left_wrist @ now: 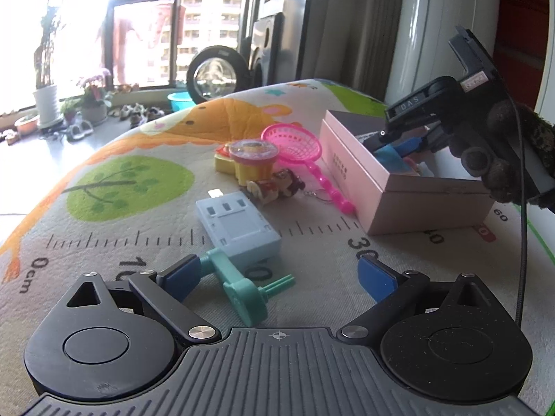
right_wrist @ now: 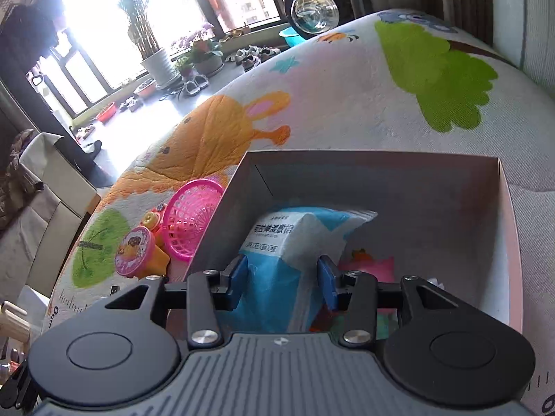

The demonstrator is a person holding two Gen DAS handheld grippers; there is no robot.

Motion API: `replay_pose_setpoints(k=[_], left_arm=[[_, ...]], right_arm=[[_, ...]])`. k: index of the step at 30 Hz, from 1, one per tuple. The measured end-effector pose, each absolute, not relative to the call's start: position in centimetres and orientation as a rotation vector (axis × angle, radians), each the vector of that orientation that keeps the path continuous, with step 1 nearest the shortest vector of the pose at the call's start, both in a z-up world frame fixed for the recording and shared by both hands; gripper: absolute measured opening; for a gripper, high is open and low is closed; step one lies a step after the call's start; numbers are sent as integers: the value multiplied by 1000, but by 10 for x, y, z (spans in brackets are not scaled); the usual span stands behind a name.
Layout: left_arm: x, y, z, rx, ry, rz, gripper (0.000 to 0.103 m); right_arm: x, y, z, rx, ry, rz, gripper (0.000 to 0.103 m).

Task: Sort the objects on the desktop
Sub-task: 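Place the white star in the box with the right tool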

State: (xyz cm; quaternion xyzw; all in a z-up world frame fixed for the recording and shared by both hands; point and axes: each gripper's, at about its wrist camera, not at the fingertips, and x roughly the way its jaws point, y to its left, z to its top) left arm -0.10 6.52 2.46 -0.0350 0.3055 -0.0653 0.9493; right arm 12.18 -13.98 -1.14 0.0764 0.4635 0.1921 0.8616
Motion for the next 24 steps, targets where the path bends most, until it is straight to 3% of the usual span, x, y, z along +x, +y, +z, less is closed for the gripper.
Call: replay_pose_setpoints(k=[9, 12, 14, 19, 24], left_arm=[[-1, 70, 23, -65, 612, -103, 101], [2, 72, 20, -51, 620, -63, 102], [2, 73, 19, -44, 622, -52, 102], [-3, 79, 13, -41, 616, -50, 102], [-4, 86, 11, -87, 611, -74, 102]], right_arm=[[94, -126, 35, -33, 872, 271, 44], [95, -95, 54, -25, 834, 375, 57], [103, -62, 57, -82, 820, 418, 76], [144, 11, 28, -238, 868, 420, 87], [186, 36, -5, -294, 920, 332, 87]])
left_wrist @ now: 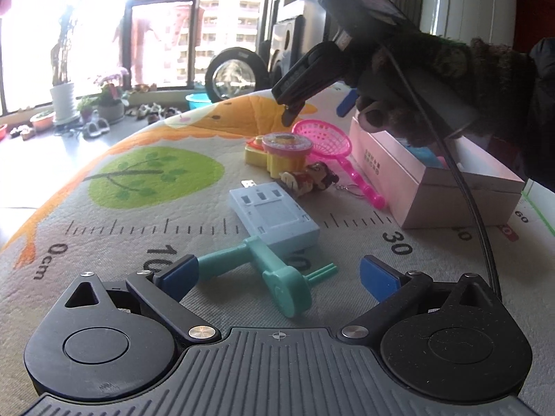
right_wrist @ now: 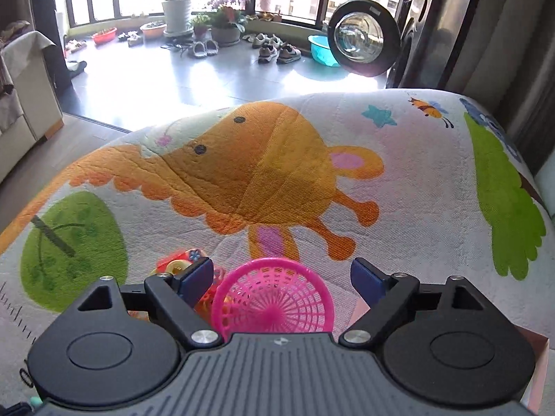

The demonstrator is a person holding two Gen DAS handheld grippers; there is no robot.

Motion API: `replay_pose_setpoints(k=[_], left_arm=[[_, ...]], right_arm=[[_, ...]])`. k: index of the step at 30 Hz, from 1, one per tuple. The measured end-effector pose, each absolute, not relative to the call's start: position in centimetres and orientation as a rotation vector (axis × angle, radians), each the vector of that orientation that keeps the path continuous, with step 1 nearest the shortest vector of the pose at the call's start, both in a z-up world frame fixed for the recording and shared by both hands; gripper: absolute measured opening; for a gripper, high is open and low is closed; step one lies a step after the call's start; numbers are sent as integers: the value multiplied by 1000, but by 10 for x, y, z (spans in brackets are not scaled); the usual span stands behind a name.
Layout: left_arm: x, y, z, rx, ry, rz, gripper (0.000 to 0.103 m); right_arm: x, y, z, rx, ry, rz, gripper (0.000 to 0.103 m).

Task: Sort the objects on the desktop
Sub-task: 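Place the white star in the box with the right tool, then grasp the pink basket with the right tool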

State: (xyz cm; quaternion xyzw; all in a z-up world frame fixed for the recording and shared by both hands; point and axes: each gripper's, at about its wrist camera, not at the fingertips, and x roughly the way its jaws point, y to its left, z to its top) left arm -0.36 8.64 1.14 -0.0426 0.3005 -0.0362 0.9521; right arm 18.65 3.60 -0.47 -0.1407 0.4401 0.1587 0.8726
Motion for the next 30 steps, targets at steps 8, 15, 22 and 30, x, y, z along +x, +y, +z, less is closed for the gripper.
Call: replay_pose_setpoints(k=[8, 15, 22, 30], left_arm=[[-3, 93, 10, -148, 620, -124, 102], [-8, 88, 11, -129, 610, -130, 103], [-13, 81, 14, -93, 604, -135, 103], [-22, 77, 22, -43, 628, -121, 103]], right_arm=[[160, 41, -11, -263, 1054, 465, 61], [75, 17, -2, -252, 1122, 624, 47], [-23, -47, 47, -234, 816, 648, 63], [-61, -81, -12, -396, 791, 575, 63]])
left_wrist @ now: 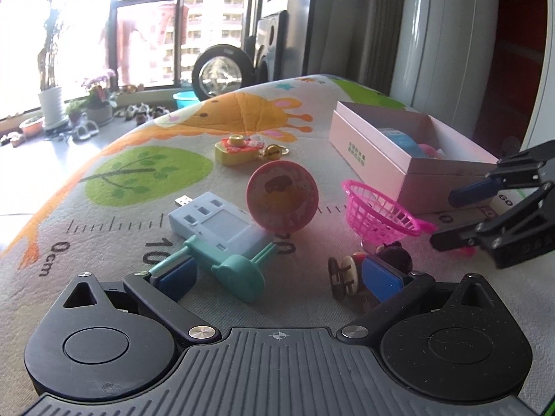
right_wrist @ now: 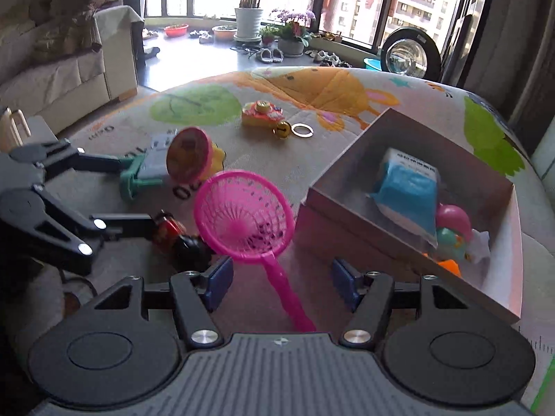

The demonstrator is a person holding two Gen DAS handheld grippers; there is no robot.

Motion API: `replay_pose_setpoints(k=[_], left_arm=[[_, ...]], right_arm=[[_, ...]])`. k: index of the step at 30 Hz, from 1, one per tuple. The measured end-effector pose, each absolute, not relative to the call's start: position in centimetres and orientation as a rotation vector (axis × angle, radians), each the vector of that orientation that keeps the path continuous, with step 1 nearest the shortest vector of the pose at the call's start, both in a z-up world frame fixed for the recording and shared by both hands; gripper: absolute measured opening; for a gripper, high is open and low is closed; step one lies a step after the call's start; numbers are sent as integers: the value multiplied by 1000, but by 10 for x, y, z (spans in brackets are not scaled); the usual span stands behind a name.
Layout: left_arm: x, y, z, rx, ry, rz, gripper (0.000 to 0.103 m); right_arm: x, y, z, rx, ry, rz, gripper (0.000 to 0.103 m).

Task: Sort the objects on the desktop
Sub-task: 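Grasp the pink basket with the right tool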

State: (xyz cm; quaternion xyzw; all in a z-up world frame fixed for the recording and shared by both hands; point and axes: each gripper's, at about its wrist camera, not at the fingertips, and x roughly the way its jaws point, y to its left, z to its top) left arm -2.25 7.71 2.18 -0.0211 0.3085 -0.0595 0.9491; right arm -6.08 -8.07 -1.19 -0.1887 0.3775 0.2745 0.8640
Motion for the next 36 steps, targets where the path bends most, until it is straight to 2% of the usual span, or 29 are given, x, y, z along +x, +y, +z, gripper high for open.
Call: replay_pose_setpoints(k=[1, 2, 4, 5, 17, 18, 19, 20, 21, 22, 23, 24, 25, 26, 28, 36], left_arm=[[-25, 76, 24, -39, 631, -126, 103], [-27, 75, 27, -33, 634, -130, 103], [-31, 72, 31, -17, 637, -131, 103], [-33, 70, 32, -11, 639, -131, 103], [-17, 8, 22, 95, 686, -214, 103], [-12, 4, 20, 105, 691, -204, 103], [-9, 1, 18, 114, 695, -196, 103], [-6, -2, 17, 120, 699, -191, 103], [-3, -3, 16, 123, 707, -186, 103], [-2, -4, 15, 124, 712, -179, 103], [-1, -5, 15, 126, 716, -173, 102], [-1, -5, 15, 129, 718, -171, 94], [-1, -4, 14, 128, 727, -169, 79], [-1, -3, 14, 123, 738, -165, 72], [-2, 2, 14, 103, 750, -166, 72], [-22, 9, 18, 127, 746, -227, 72]], right_arm=[[-62, -84, -19, -376, 810, 585, 56], [-60, -86, -24, -344, 839, 598, 42], [-70, -92, -26, -277, 850, 622, 27], [-77, -94, -25, -255, 854, 641, 13], [-150, -163, -22, -106, 835, 478, 14], [-154, -166, -22, -96, 830, 489, 15], [-157, -166, -20, -96, 814, 487, 24], [-157, -167, -18, -98, 796, 481, 40], [-157, -168, -15, -99, 771, 469, 52], [-156, -168, -12, -102, 744, 452, 74], [-155, -167, -10, -112, 721, 441, 85], [-153, -164, -8, -131, 702, 438, 88], [-150, -159, -7, -159, 688, 446, 91], [-147, -155, -7, -181, 679, 451, 95], [-137, -144, -10, -222, 672, 464, 99], [-106, -121, -23, -259, 703, 506, 99]])
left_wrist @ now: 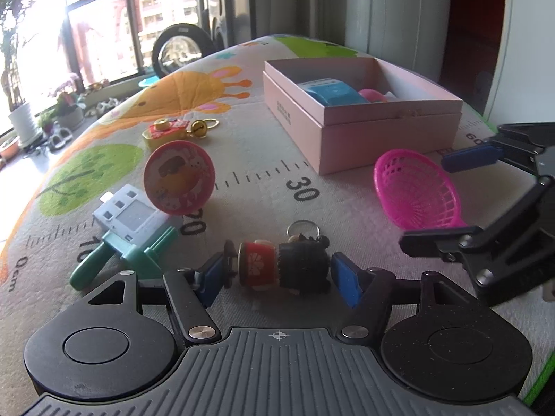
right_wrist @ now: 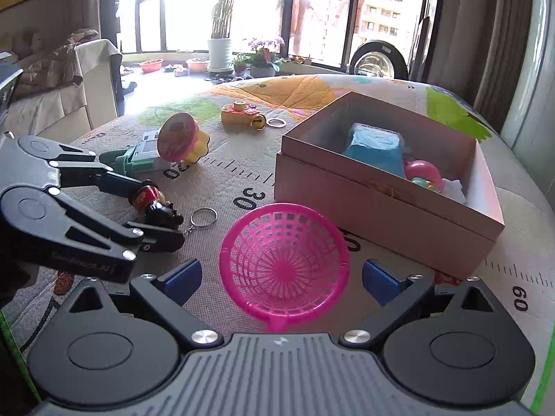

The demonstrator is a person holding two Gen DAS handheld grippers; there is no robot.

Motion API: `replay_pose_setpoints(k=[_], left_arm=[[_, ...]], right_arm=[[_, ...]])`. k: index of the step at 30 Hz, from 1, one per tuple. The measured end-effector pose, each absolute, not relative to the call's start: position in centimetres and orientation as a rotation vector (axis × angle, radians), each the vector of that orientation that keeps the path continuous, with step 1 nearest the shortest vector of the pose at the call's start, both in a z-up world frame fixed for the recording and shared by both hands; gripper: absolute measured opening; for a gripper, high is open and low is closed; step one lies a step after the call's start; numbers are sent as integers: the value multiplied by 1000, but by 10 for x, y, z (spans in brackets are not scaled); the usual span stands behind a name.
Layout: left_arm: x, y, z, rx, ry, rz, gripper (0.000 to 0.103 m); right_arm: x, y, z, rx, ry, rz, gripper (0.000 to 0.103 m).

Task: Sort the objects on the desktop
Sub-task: 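Grasp the pink basket with the right tool, then grasp the toy figure with the left tool while the right tool carries the pink basket to the box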

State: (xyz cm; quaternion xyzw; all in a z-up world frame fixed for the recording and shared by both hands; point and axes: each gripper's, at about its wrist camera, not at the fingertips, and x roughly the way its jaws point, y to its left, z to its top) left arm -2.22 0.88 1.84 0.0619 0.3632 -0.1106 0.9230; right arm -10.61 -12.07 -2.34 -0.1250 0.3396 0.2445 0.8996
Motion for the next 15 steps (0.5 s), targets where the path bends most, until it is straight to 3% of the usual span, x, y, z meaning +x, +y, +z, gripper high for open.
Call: replay_pose_setpoints(k=[4, 8, 11, 13, 15], left_arm=[[-38, 6, 20, 177, 723, -287, 89], [-31, 5, 18, 146, 736, -246, 90], [-21, 4, 19, 124, 746, -211, 88], [-16, 2, 19, 132, 750, -196, 76], [-15, 1, 20, 141, 753, -190, 72]], right_arm=[[-106, -123, -23, -248, 718, 510, 83], [-112, -129, -22, -234, 718, 503, 83], [-120, -133, -17, -238, 715, 505, 83], [-125, -137, -12, -238, 705, 499, 83], [-129, -144, -4, -219, 693, 495, 83]])
